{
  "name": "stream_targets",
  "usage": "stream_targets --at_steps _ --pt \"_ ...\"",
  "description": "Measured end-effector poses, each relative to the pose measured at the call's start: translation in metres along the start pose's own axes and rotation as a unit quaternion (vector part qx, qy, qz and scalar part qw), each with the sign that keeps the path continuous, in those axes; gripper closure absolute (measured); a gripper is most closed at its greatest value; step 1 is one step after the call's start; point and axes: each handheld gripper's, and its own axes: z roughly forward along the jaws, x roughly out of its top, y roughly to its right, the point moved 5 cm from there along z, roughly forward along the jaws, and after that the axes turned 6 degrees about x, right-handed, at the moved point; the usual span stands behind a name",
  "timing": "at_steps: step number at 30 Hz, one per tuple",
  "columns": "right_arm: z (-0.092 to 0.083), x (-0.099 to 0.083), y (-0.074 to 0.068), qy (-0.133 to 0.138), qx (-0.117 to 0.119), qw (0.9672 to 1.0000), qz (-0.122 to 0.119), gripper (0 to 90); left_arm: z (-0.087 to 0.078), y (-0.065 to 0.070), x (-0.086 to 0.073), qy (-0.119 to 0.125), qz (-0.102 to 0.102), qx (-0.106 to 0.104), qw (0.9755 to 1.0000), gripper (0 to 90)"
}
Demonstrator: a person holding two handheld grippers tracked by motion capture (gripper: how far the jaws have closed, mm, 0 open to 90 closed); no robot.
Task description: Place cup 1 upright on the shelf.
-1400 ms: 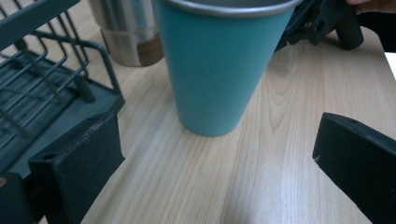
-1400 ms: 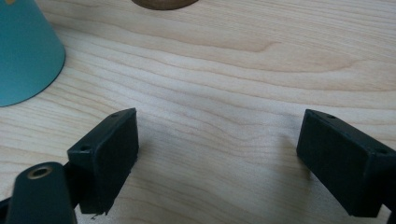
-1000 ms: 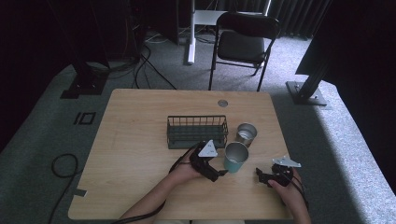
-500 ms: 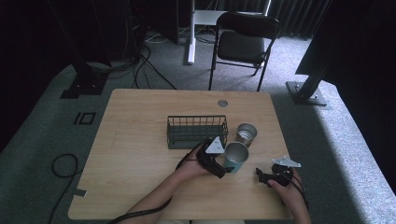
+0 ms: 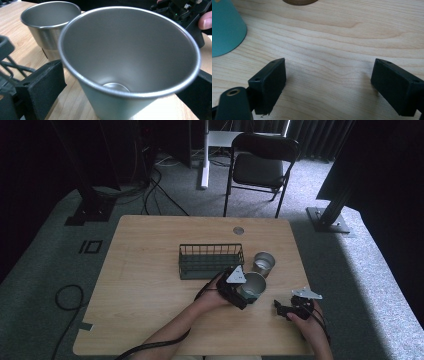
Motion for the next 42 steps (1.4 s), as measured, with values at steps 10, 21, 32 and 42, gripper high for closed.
stream_targets --at_steps 10,21,32,42 --pt "0.0 0.0 0.0 0.0 0.0 1.0 -0.001 12.5 0.011 0.003 0.013 0.023 0.004 0.002 0.9997 1.9" --pt "0.0 0.0 0.0 0.001 0.0 1.0 -0.001 12.6 0.012 0.004 0.015 0.018 0.015 0.002 0.9997 6.1" --pt "0.0 0.0 0.0 0.0 0.0 1.0 0.0 12.6 0.003 0.01 0.021 0.021 0.044 0.026 0.9985 13.8" --pt "0.0 0.0 0.0 0.0 0.0 1.0 0.0 12.5 -0.014 0.011 0.027 0.017 0.047 0.024 0.9985 13.8"
